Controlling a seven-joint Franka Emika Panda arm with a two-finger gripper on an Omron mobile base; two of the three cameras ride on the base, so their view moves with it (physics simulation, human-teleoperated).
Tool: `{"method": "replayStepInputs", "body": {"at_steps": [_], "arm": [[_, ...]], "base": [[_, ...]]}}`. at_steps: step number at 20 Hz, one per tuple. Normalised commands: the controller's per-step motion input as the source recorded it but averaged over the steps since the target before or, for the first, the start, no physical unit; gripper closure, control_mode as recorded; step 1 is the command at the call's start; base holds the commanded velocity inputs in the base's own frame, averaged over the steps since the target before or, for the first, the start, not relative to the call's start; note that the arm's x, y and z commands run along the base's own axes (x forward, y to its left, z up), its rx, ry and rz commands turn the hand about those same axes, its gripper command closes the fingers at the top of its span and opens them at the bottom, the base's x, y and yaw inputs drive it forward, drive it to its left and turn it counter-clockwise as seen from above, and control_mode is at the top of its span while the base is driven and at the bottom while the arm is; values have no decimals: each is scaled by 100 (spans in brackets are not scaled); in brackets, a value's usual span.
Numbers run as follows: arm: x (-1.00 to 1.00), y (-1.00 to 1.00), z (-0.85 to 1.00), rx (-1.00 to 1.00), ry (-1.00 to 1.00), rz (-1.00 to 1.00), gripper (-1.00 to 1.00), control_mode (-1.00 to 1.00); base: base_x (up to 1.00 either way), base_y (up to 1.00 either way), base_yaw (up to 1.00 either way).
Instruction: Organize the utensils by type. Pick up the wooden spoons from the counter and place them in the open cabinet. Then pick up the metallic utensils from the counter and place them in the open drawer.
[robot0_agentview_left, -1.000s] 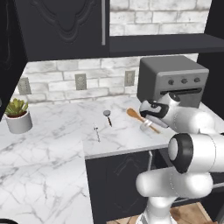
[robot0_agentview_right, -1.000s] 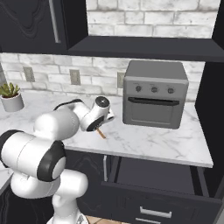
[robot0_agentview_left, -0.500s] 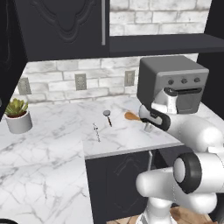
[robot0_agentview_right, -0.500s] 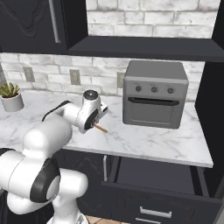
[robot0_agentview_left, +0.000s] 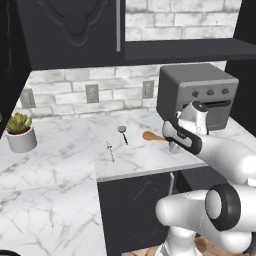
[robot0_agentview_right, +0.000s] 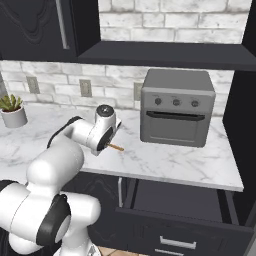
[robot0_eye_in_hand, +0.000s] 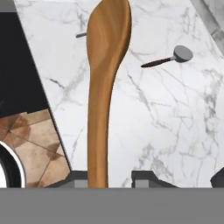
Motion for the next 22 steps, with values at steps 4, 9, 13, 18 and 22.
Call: {"method": "replayStepInputs", "body": {"at_steps": [4, 9, 13, 18, 22], "arm": [[0, 0, 0, 0, 0, 0, 100, -100], [-2, -1, 0, 0, 0, 0, 100, -100], [-8, -3, 0, 0, -1, 0, 100, 100], [0, 0, 0, 0, 0, 0, 100, 100], [0, 0, 0, 0, 0, 0, 100, 100]], "base": [[0, 0, 0], [0, 0, 0], [-30, -23, -1], [-38, -51, -9], [-37, -39, 25]]}}
